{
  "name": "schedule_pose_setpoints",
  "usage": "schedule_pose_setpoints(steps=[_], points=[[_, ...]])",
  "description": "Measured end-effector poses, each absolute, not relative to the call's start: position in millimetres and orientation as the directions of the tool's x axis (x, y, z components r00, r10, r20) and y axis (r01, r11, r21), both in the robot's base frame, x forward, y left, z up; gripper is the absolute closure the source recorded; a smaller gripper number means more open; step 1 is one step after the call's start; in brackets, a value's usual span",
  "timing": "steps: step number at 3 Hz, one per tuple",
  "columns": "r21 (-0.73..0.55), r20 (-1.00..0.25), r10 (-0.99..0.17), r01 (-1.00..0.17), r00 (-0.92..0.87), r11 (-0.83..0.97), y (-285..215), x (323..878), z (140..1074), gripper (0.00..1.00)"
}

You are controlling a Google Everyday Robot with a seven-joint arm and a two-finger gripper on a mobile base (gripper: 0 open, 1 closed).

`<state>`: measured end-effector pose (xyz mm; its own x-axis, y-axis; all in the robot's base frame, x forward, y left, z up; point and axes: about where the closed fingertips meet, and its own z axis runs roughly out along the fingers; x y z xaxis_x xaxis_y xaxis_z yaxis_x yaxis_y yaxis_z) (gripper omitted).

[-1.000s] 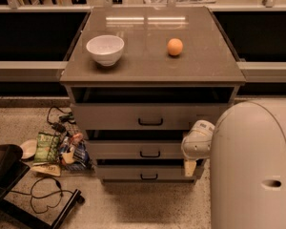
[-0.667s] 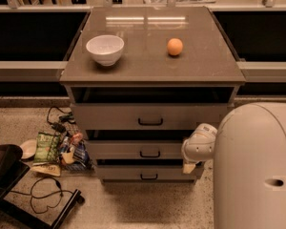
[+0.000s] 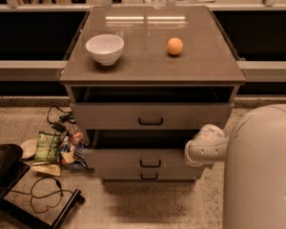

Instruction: Open middle drawer

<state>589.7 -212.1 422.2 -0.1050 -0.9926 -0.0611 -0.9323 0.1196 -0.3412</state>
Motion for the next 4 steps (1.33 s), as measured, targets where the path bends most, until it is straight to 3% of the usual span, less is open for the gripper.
schedule_pose_setpoints(steps=[1, 2, 3, 4], points=[[-0.341, -0.061, -0.993, -0.932, -0.105, 0.120, -212, 590, 426, 0.96], [-0.341, -0.061, -0.993, -0.932, -0.105, 0.120, -212, 590, 430, 0.00], [-0.329, -0.055, -0.992, -0.936, -0.113, 0.125, -212, 589, 427, 0.00], [-0.242, -0.017, -0.983, -0.953, -0.185, 0.184, -217, 555, 412, 0.18]])
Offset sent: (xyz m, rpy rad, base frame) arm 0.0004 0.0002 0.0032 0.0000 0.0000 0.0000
